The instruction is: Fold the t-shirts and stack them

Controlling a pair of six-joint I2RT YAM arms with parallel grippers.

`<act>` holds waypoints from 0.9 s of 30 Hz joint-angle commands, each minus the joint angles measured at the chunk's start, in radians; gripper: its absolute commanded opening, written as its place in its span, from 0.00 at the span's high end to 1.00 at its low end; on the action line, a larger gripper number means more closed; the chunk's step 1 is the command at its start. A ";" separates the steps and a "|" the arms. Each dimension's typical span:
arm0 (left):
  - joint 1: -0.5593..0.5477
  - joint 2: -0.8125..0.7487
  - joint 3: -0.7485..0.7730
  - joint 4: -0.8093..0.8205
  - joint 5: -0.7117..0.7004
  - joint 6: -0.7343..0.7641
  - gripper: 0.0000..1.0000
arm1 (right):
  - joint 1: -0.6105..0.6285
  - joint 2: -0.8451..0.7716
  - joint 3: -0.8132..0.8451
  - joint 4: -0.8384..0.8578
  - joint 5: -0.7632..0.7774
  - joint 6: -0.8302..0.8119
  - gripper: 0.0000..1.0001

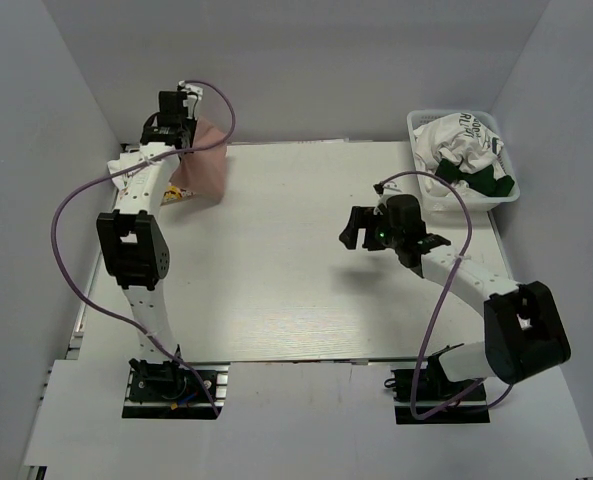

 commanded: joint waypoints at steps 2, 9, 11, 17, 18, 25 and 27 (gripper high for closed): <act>0.053 -0.013 0.077 0.074 0.060 0.003 1.00 | -0.001 0.050 0.059 0.069 -0.078 -0.006 0.10; 0.171 0.104 0.054 0.128 0.086 -0.097 1.00 | 0.000 0.098 0.088 0.070 -0.092 -0.006 0.10; 0.204 0.133 0.054 0.118 0.086 -0.144 1.00 | 0.002 0.108 0.099 0.057 -0.092 -0.011 0.10; 0.279 0.193 0.058 0.091 0.085 -0.250 1.00 | 0.003 0.131 0.125 0.042 -0.089 -0.014 0.10; 0.279 0.193 0.073 0.091 0.055 -0.269 0.93 | 0.002 0.131 0.129 0.040 -0.090 -0.014 0.10; 0.317 0.218 0.142 -0.018 0.011 -0.333 0.00 | 0.003 0.114 0.137 0.039 -0.085 -0.006 0.10; 0.317 0.203 0.181 -0.043 -0.001 -0.353 0.00 | 0.005 0.098 0.142 0.034 -0.092 -0.005 0.10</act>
